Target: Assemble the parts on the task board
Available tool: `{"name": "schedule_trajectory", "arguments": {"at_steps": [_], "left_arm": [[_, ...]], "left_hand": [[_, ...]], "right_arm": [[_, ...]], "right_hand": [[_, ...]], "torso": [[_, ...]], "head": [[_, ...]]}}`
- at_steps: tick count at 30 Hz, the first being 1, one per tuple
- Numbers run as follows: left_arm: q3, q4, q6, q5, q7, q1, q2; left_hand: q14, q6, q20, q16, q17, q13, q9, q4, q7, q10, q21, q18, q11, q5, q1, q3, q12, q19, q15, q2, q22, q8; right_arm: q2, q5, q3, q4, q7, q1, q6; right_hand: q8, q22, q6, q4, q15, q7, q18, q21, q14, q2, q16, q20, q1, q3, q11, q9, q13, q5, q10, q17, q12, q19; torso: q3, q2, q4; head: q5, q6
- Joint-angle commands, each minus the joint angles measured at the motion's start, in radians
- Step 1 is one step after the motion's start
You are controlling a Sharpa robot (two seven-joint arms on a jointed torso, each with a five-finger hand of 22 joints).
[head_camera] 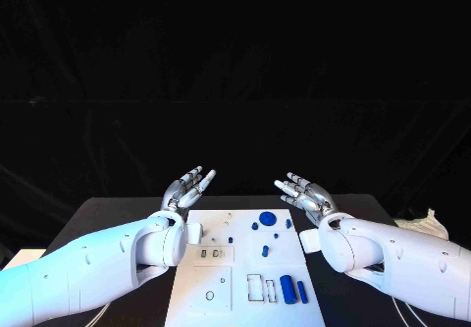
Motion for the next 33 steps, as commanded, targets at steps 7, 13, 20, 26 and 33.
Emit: {"name": "schedule_trajectory", "arguments": {"at_steps": [7, 13, 20, 26, 33], "left_arm": [[0.000, 0.002, 0.107, 0.002, 0.047, 0.001, -0.019], [0.000, 0.013, 0.133, 0.002, 0.047, 0.001, -0.034], [0.000, 0.055, 0.167, 0.001, 0.025, 0.002, -0.073], [0.000, 0.131, 0.196, -0.003, 0.004, 0.003, -0.127], [0.000, 0.247, 0.206, 0.008, -0.018, 0.005, -0.198]], "left_hand": [[0.331, 0.159, 0.006, 0.080, 0.042, 0.018, 0.017, -0.019, 0.154, 0.202, 0.082, 0.025, 0.012, 0.001, 0.049, 0.011, 0.034, 0.206, -0.004, 0.032, 0.043, 0.031], [0.618, 0.484, -0.009, 0.180, 0.075, 0.042, 0.045, -0.062, 0.130, 0.600, 0.281, 0.090, -0.038, 0.002, 0.070, 0.001, 0.109, 0.660, -0.082, 0.064, 0.124, 0.096], [0.793, 0.628, -0.065, 0.214, 0.112, 0.046, 0.045, -0.107, 0.088, 0.758, 0.335, 0.093, -0.088, 0.001, 0.096, -0.009, 0.136, 0.843, -0.139, 0.077, 0.126, 0.120], [0.936, 0.674, -0.112, 0.257, 0.164, 0.050, 0.038, -0.144, 0.059, 0.856, 0.375, 0.092, -0.124, 0.001, 0.127, 0.002, 0.140, 0.966, -0.185, 0.087, 0.132, 0.114], [1.047, 0.688, -0.146, 0.319, 0.250, 0.045, 0.033, -0.163, 0.048, 0.895, 0.431, 0.089, -0.140, 0.002, 0.129, 0.011, 0.109, 1.067, -0.214, 0.083, 0.154, 0.088]], "right_arm": [[-0.010, -0.213, -0.003, -0.039, -0.047, 0.012, 0.132], [-0.010, -0.347, -0.002, -0.052, -0.018, 0.014, 0.069], [-0.008, -0.500, 0.001, -0.072, -0.027, 0.024, 0.058], [-0.008, -0.734, 0.007, -0.077, -0.092, 0.045, 0.110], [-0.016, -1.093, 0.013, -0.058, -0.241, 0.089, 0.176]], "right_hand": [[0.051, 0.042, 0.283, -0.096, 0.000, 0.144, 0.042, 0.090, 0.393, 0.000, 0.068, 0.014, 0.144, 0.008, 0.006, 0.031, 0.031, 0.003, 0.375, 0.032, 0.063, 0.289], [0.113, 0.063, 0.657, -0.142, -0.064, 0.100, 0.094, 0.174, 0.741, 0.002, 0.134, 0.001, 0.200, 0.031, -0.056, 0.057, 0.041, 0.014, 0.717, 0.045, 0.129, 0.524], [0.088, 0.051, 0.761, -0.181, -0.105, 0.076, 0.095, 0.202, 0.877, -0.005, 0.117, -0.044, 0.204, 0.086, -0.085, 0.043, 0.034, 0.014, 0.826, 0.040, 0.083, 0.656], [0.073, 0.062, 0.803, -0.217, -0.148, 0.057, 0.092, 0.255, 0.992, -0.024, 0.131, -0.099, 0.199, 0.126, -0.109, 0.045, 0.036, -0.007, 0.894, 0.057, 0.063, 0.795], [0.069, 0.125, 0.854, -0.248, -0.210, 0.030, 0.091, 0.391, 1.185, -0.057, 0.212, -0.170, 0.192, 0.138, -0.146, 0.049, 0.038, -0.022, 0.969, 0.119, 0.053, 0.969]], "torso": [[0.0018, -0.001, -0.0005], [0.0003, 0.001, 0.0001], [0.0014, 0.010, 0.0000], [0.0024, 0.032, 0.0036], [0.0063, 0.071, 0.0192]], "head": [[0.002, -0.014], [-0.001, -0.017], [-0.001, -0.021], [0.002, -0.009], [-0.009, -0.003]]}}
